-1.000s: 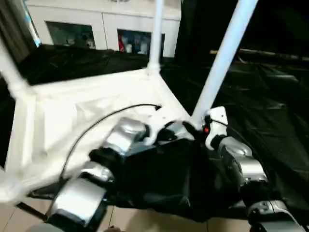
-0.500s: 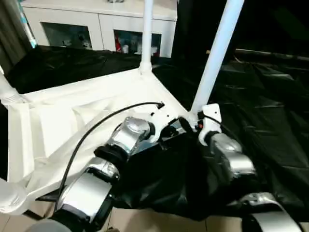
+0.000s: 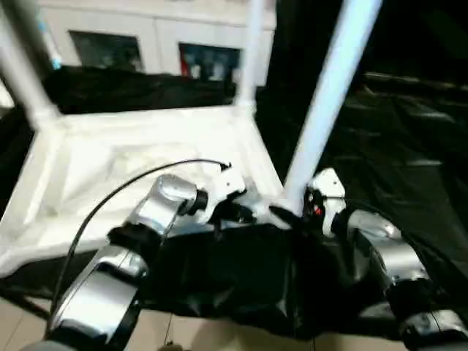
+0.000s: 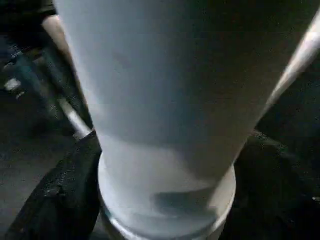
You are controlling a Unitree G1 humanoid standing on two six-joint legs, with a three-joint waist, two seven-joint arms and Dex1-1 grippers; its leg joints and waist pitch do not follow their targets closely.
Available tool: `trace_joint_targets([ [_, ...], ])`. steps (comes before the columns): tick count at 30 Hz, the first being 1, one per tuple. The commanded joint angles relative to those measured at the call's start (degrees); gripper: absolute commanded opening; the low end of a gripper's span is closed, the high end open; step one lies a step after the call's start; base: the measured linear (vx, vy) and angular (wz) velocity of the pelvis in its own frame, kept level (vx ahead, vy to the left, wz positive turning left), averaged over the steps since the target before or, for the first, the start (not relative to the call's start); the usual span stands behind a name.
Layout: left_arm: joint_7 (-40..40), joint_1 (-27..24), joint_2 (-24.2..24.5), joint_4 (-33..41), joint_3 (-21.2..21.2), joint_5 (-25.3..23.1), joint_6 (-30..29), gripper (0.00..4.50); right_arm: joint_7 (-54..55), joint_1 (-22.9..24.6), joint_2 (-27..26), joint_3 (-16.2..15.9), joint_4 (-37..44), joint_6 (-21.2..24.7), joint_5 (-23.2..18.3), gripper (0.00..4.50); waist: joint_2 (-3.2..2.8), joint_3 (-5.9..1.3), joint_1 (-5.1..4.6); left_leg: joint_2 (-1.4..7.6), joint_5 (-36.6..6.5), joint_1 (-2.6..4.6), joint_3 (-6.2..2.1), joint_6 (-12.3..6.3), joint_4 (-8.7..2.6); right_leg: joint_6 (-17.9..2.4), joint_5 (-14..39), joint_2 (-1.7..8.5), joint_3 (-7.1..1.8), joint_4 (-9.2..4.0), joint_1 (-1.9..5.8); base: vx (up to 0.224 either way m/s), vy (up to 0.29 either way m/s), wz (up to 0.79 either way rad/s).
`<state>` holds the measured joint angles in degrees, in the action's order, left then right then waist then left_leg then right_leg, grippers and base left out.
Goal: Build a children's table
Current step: Rotate leg to tighten
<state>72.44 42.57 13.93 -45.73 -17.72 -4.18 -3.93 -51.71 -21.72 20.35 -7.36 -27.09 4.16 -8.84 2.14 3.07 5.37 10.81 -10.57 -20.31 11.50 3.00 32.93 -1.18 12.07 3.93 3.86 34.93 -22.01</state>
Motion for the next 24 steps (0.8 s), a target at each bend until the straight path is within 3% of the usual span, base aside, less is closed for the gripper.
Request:
trace_joint_targets([
  [1, 4.83, -1.92, -0.58, 1.13, -1.63, 1.83, 0.54, 0.0, -2.59, 0.93, 1.97, -0.56, 2.64, 1.06, -0.5, 3.93, 0.49, -3.02, -0.05, 3.34, -10.26, 0.56, -1.37, -3.78, -3.61, -12.96, 9.49, 5.22, -3.26, -4.51, 2.27, 0.0, 0.0, 0.0],
  [8, 7.18, -3.11, 0.49, 4.2, -1.35, 2.53, -0.76, 0.0, -5.62, 2.21, 2.67, -0.93, 4.84, 2.7, -1.65, 3.57, 0.62, -2.96, 0.16, 3.26, -10.25, 0.37, -1.49, -3.34, -3.61, -11.74, 12.03, 5.43, -3.25, -4.7, 2.31, 0.0, 0.0, 0.0],
  [9, 7.18, -3.18, 0.55, 4.48, -1.34, 2.65, -0.98, 0.0, -5.56, 2.12, 2.35, -0.66, 4.71, 3.03, -1.98, 3.28, 0.56, -3.04, 0.17, 3.29, -9.82, 0.43, -1.52, -3.32, -3.61, -11.85, 11.69, 5.45, -3.25, -4.65, 2.32, 0.0, 0.0, 0.0],
  [16, 6.46, -3.66, 0.38, 5.18, -1.27, 2.41, -1.72, 0.0, -4.78, 2.5, 1.35, -0.03, 4.48, 4.61, -3.04, 2.81, 0.54, -3.09, 0.0, 3.22, -9.26, 0.42, -1.48, -3.35, -3.55, -12.39, 10.1, 5.32, -3.18, -4.48, 2.36, 0.0, 0.0, 0.0],
  [20, -6.21, -1.79, -2.77, 0.3, 0.58, -0.63, -2.35, 0.0, 8.18, 0.94, -2.05, 2.7, -2.4, 6.6, 0.03, 2.78, 0.42, -2.98, -0.32, 3.16, -10.01, 0.54, -1.54, -2.44, -3.66, -12.38, 11.35, 5.3, -3.16, -4.67, 2.17, 0.0, 0.0, 0.0],
  [24, -9.15, -1.24, -3.49, -0.89, 0.99, -1.19, -2.67, 0.0, 11.58, 0.37, -2.85, 3.37, -4.16, 6.47, 0.73, 2.77, 0.6, -2.81, -0.61, 2.98, -12.9, 0.77, -1.73, -1.11, -3.78, -10.13, 18.53, 5.41, -3.13, -5.45, 2.02, 0.0, 0.0, 0.0],
])
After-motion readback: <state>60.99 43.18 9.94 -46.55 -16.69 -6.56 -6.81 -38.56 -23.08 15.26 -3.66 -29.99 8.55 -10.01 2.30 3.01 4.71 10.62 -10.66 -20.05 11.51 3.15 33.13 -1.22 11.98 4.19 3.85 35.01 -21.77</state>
